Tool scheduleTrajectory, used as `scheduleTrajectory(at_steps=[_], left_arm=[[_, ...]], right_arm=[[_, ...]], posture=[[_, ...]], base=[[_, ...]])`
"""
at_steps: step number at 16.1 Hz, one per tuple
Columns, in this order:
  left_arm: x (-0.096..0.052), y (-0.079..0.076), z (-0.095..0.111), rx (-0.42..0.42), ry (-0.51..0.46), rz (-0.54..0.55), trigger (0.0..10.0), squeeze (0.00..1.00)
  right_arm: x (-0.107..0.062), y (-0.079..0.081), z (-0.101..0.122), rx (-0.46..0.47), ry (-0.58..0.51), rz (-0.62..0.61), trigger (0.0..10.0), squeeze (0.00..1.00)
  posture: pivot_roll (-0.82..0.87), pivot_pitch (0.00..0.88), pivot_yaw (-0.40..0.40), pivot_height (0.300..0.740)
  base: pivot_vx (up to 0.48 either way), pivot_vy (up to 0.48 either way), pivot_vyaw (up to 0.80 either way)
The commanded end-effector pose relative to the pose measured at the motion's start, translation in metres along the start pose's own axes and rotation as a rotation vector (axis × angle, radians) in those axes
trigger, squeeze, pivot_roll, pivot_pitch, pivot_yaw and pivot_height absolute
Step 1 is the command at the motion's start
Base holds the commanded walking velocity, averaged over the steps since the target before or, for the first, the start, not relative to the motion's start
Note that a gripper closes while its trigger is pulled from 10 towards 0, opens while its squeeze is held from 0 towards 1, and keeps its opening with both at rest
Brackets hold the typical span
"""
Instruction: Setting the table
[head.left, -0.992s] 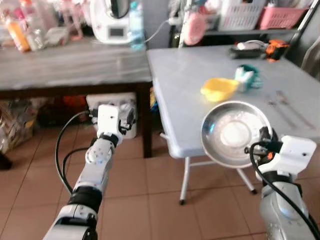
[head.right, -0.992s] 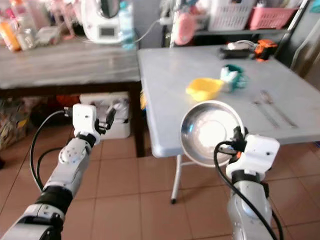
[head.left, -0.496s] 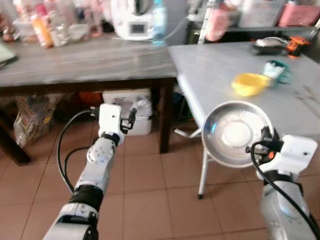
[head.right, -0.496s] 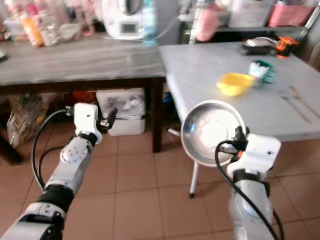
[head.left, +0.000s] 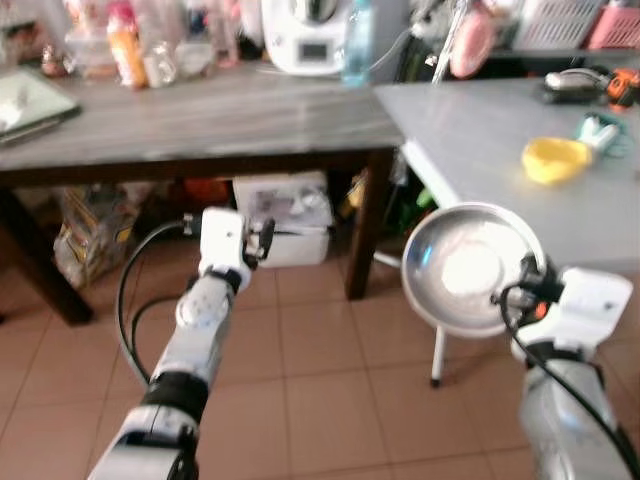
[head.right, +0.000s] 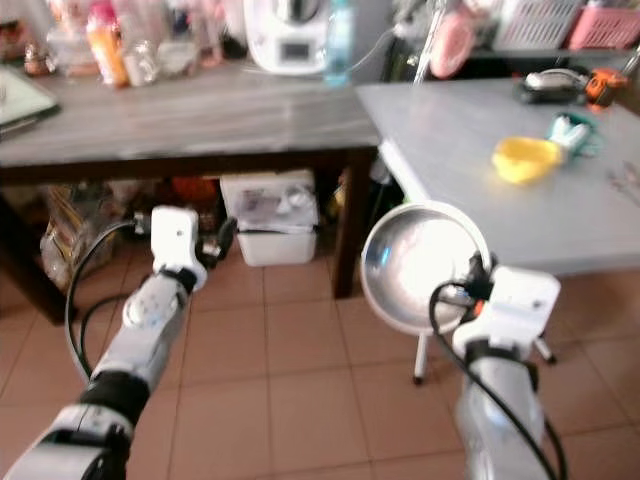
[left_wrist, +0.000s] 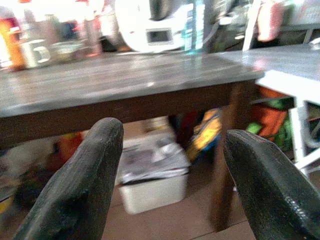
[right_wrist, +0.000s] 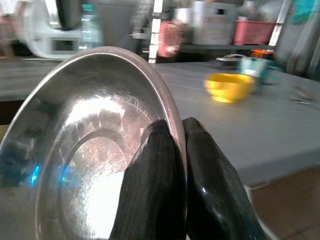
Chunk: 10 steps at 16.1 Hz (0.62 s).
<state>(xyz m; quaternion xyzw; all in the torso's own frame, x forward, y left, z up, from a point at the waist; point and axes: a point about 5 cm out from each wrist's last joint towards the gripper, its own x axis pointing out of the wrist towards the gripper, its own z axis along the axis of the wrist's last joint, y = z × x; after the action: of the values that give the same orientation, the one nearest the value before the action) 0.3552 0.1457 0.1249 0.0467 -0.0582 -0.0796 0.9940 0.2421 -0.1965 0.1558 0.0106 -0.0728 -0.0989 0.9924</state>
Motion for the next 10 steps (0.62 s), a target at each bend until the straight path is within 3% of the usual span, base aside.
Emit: scheduleTrajectory(at_steps=[1, 5, 6, 9, 10], left_arm=[[-0.001, 0.003, -0.001, 0.005, -0.002, 0.01, 10.0, 0.0], [-0.009, -0.011, -0.006, 0.023, -0.025, -0.123, 10.0, 0.0], [-0.016, -0.007, -0.013, 0.018, -0.011, -0.178, 10.0, 0.0], [-0.029, 0.005, -0.025, 0.028, 0.021, -0.202, 10.0, 0.0], [-0.043, 0.014, -0.035, 0.029, 0.05, -0.208, 10.0, 0.0]], right_arm=[[0.001, 0.002, 0.007, -0.003, -0.034, 0.013, 10.0, 0.0], [0.0, 0.002, 0.004, -0.014, -0.025, 0.027, 10.0, 0.0], [-0.001, 0.001, 0.003, -0.027, -0.017, 0.042, 10.0, 0.0], [0.0, -0.003, 0.003, -0.031, -0.017, 0.043, 10.0, 0.0], [0.0, -0.003, 0.004, -0.033, -0.02, 0.044, 10.0, 0.0]], posture=[[0.07, 0.062, -0.021, 0.74], [0.07, 0.063, -0.026, 0.74], [0.08, 0.061, -0.031, 0.74], [0.08, 0.06, -0.038, 0.74], [0.08, 0.059, -0.047, 0.74]], base=[[0.0, 0.0, 0.0], [0.0, 0.0, 0.0], [0.0, 0.0, 0.0], [0.0, 0.0, 0.0], [0.0, 0.0, 0.0]])
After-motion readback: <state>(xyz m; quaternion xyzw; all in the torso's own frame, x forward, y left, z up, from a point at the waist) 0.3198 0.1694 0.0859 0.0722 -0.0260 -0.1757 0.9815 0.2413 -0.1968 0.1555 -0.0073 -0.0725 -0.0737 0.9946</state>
